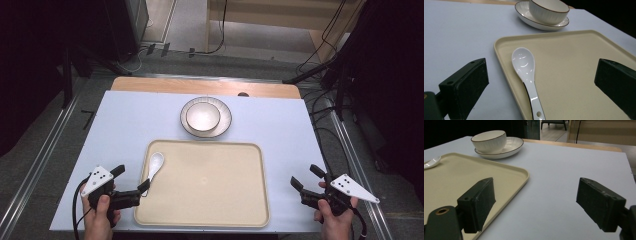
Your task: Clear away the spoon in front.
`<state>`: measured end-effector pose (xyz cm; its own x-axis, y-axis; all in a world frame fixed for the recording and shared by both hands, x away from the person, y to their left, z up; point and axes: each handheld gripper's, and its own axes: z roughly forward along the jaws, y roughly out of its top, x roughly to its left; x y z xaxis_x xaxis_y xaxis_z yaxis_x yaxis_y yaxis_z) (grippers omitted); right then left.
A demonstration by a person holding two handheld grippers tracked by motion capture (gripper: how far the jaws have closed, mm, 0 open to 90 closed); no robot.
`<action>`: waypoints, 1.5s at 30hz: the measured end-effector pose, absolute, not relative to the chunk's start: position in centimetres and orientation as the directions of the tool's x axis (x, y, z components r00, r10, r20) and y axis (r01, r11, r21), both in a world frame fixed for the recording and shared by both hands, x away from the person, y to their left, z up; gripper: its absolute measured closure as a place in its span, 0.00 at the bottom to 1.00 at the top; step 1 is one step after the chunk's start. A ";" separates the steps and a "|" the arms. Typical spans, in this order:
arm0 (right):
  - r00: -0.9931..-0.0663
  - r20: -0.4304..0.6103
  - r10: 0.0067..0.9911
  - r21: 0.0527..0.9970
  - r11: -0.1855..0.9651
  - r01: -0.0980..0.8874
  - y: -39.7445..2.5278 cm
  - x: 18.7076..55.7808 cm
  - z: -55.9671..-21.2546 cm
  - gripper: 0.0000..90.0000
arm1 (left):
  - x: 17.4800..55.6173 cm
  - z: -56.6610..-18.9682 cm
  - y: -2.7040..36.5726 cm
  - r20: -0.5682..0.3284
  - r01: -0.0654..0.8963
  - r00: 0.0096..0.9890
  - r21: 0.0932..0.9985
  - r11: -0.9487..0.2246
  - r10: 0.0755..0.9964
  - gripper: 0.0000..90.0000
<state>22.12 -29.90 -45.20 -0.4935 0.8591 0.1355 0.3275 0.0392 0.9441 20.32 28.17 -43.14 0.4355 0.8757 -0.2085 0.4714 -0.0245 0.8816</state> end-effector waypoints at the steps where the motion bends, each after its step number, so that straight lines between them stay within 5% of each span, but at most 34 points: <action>1: -0.494 0.135 0.859 0.944 0.039 0.327 -29.9 22.1 -45.2 0.17 | 20.4 -43.1 28.4 -0.204 0.469 0.435 0.883 -0.027 0.877 0.00; 31: -0.477 0.150 0.866 0.947 0.012 0.320 -30.7 22.1 -44.9 0.16 | 20.6 -41.9 34.8 -0.194 0.357 0.451 0.934 0.023 0.871 0.00; 45: -0.466 0.156 0.871 0.946 0.005 0.325 -30.8 22.1 -44.9 0.15 | 20.6 -42.1 34.7 -0.177 0.365 0.458 0.931 -0.002 0.871 0.00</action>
